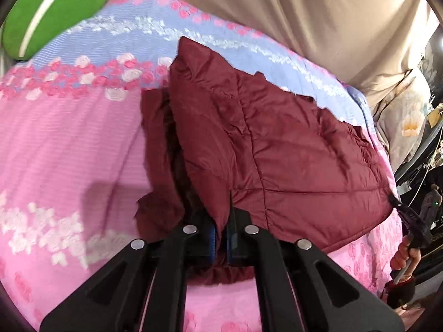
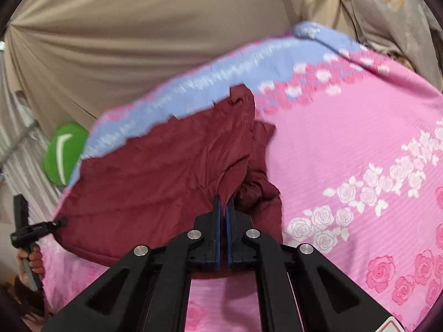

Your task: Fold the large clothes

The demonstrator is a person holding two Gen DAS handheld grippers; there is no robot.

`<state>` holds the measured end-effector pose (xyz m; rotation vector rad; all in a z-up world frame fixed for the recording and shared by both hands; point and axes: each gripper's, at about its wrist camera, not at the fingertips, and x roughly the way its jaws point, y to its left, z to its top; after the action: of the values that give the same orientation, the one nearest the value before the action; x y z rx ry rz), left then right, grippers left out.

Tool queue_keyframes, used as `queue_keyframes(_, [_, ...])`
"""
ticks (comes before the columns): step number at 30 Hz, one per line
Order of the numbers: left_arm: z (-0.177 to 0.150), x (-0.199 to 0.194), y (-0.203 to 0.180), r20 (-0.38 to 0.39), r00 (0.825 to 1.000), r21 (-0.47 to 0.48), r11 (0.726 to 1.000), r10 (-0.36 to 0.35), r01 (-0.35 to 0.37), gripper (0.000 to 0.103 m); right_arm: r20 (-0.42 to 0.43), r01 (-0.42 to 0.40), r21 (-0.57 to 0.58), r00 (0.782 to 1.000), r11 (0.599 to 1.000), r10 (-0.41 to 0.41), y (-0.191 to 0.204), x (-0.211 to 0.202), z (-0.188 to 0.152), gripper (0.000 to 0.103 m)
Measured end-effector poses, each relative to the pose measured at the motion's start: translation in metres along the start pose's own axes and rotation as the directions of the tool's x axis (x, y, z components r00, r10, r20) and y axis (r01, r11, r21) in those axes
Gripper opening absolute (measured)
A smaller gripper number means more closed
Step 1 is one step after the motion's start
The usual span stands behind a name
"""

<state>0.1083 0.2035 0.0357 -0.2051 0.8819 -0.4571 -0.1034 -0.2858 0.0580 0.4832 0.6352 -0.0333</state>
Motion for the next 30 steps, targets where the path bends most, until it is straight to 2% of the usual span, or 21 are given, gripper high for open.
queue_keyframes(1, [-0.003, -0.002, 0.003, -0.007, 1.000, -0.009, 1.000, 0.000, 0.000, 0.003, 0.006, -0.005, 0.011, 1.000, 1.000, 0.005, -0.001, -0.006, -0.001, 0.002])
queue_keyframes(3, [-0.012, 0.008, 0.012, -0.052, 0.999, -0.036, 0.999, 0.015, -0.017, 0.003, -0.035, 0.013, 0.017, 0.999, 1.000, -0.012, -0.007, -0.004, -0.011, 0.001])
queue_keyframes(6, [-0.026, 0.036, 0.023, -0.122, 0.992, -0.070, 0.997, 0.015, -0.023, 0.004, -0.174, 0.088, -0.001, 0.981, 0.996, -0.087, -0.019, 0.028, -0.033, 0.001])
queue_keyframes(9, [-0.021, 0.029, 0.017, -0.098, 0.994, -0.051, 0.998, 0.039, -0.044, 0.008, -0.187, 0.121, -0.010, 0.975, 0.993, -0.121, -0.020, 0.032, -0.032, 0.004])
queue_keyframes(10, [-0.016, 0.021, 0.015, -0.076, 0.996, -0.046, 0.998, 0.036, -0.040, 0.009, -0.160, 0.144, -0.027, 0.976, 0.989, -0.147, -0.015, 0.024, -0.023, 0.010])
queue_keyframes(11, [-0.010, 0.013, 0.013, -0.054, 0.998, -0.041, 0.999, 0.032, -0.034, 0.017, -0.122, 0.157, -0.042, 0.979, 0.987, -0.161, -0.011, 0.015, -0.012, 0.019])
queue_keyframes(12, [0.001, 0.002, 0.011, -0.016, 1.000, -0.038, 0.999, 0.017, -0.018, 0.036, -0.090, 0.162, -0.056, 0.982, 0.985, -0.167, -0.007, 0.007, -0.001, 0.024])
queue_keyframes(13, [0.012, -0.008, 0.010, 0.030, 1.000, -0.042, 0.999, 0.001, 0.001, 0.048, -0.052, 0.159, -0.071, 0.985, 0.985, -0.163, -0.002, 0.000, 0.013, 0.037])
queue_keyframes(14, [0.020, -0.014, 0.010, 0.073, 0.997, -0.048, 0.999, -0.005, 0.009, 0.067, -0.022, 0.152, -0.082, 0.988, 0.985, -0.154, 0.003, -0.004, 0.024, 0.050])
queue_keyframes(15, [0.034, -0.020, 0.008, 0.134, 0.991, -0.052, 0.999, -0.001, 0.008, 0.073, 0.021, 0.139, -0.102, 0.990, 0.985, -0.138, 0.010, -0.006, 0.041, 0.055])
queue_keyframes(16, [0.047, -0.019, 0.006, 0.164, 0.986, -0.042, 0.999, 0.004, 0.003, 0.075, 0.040, 0.130, -0.122, 0.991, 0.984, -0.126, 0.016, -0.003, 0.053, 0.062])
queue_keyframes(18, [0.079, 0.001, 0.003, 0.177, 0.984, -0.032, 0.999, 0.029, -0.024, 0.079, 0.064, 0.138, -0.156, 0.990, 0.978, -0.129, 0.027, 0.016, 0.080, 0.066])
queue_keyframes(22, [0.119, 0.060, 0.009, 0.115, 0.991, -0.051, 0.997, 0.065, -0.060, 0.083, 0.002, 0.166, -0.132, 0.986, 0.977, -0.167, 0.034, 0.085, 0.116, 0.068])
queue_keyframes(24, [0.126, 0.087, 0.020, 0.080, 0.992, -0.100, 0.991, 0.095, -0.087, 0.080, -0.070, 0.195, -0.066, 0.977, 0.979, -0.200, 0.020, 0.128, 0.126, 0.068])
queue_keyframes(25, [0.125, 0.098, 0.025, 0.055, 0.993, -0.122, 0.988, 0.101, -0.093, 0.073, -0.097, 0.202, -0.043, 0.974, 0.978, -0.206, 0.016, 0.141, 0.125, 0.061])
queue_keyframes(26, [0.126, 0.113, 0.029, 0.013, 0.997, -0.136, 0.988, 0.080, -0.078, 0.046, -0.132, 0.208, -0.019, 0.969, 0.978, -0.209, 0.009, 0.155, 0.125, 0.022])
queue_keyframes(27, [0.127, 0.119, 0.033, -0.008, 0.998, -0.137, 0.989, 0.060, -0.061, 0.015, -0.183, 0.204, -0.008, 0.962, 0.979, -0.202, 0.007, 0.170, 0.123, 0.005])
queue_keyframes(28, [0.126, 0.120, 0.034, -0.004, 0.999, -0.147, 0.988, 0.047, -0.047, 0.011, -0.202, 0.191, -0.014, 0.961, 0.981, -0.190, 0.011, 0.175, 0.122, 0.004])
queue_keyframes(29, [0.126, 0.118, 0.036, 0.012, 0.999, -0.143, 0.988, 0.053, -0.051, 0.004, -0.144, 0.166, -0.034, 0.975, 0.986, -0.169, 0.022, 0.166, 0.122, 0.004])
queue_keyframes(30, [0.125, 0.110, 0.033, 0.049, 0.996, -0.114, 0.991, 0.075, -0.069, 0.003, -0.087, 0.146, -0.058, 0.985, 0.988, -0.151, 0.031, 0.155, 0.122, 0.003])
